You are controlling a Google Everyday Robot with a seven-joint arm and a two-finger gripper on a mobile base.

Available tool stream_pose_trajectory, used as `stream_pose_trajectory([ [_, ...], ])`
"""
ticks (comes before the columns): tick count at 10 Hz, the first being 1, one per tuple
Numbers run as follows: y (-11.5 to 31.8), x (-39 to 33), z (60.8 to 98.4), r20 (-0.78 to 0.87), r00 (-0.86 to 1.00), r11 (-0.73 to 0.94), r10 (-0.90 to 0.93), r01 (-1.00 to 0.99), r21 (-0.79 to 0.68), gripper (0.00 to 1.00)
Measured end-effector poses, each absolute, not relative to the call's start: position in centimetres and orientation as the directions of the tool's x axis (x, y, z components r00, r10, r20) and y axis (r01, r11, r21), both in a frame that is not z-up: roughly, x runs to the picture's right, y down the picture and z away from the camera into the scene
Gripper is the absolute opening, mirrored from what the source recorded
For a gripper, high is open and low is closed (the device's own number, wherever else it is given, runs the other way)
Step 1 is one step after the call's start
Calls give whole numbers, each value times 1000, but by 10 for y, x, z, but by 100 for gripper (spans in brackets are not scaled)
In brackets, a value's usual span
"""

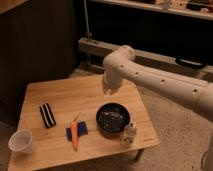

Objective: Push the ceramic bowl across the table

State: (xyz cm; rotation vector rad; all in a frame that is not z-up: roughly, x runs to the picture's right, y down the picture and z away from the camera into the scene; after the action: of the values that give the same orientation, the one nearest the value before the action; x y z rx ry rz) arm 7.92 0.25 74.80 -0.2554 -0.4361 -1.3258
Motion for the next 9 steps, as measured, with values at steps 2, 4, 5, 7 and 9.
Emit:
stream_pose_trajectory([
  [2,27,128,754,462,248,293,-851,956,26,0],
  [4,66,152,782,479,289,332,-829,943,6,0],
  [5,91,163,806,485,323,363,-813,932,-11,0],
  [7,124,173,840,495,369,404,-787,914,-38,0],
  [9,160,188,869,500,422,439,-756,894,-92,0],
])
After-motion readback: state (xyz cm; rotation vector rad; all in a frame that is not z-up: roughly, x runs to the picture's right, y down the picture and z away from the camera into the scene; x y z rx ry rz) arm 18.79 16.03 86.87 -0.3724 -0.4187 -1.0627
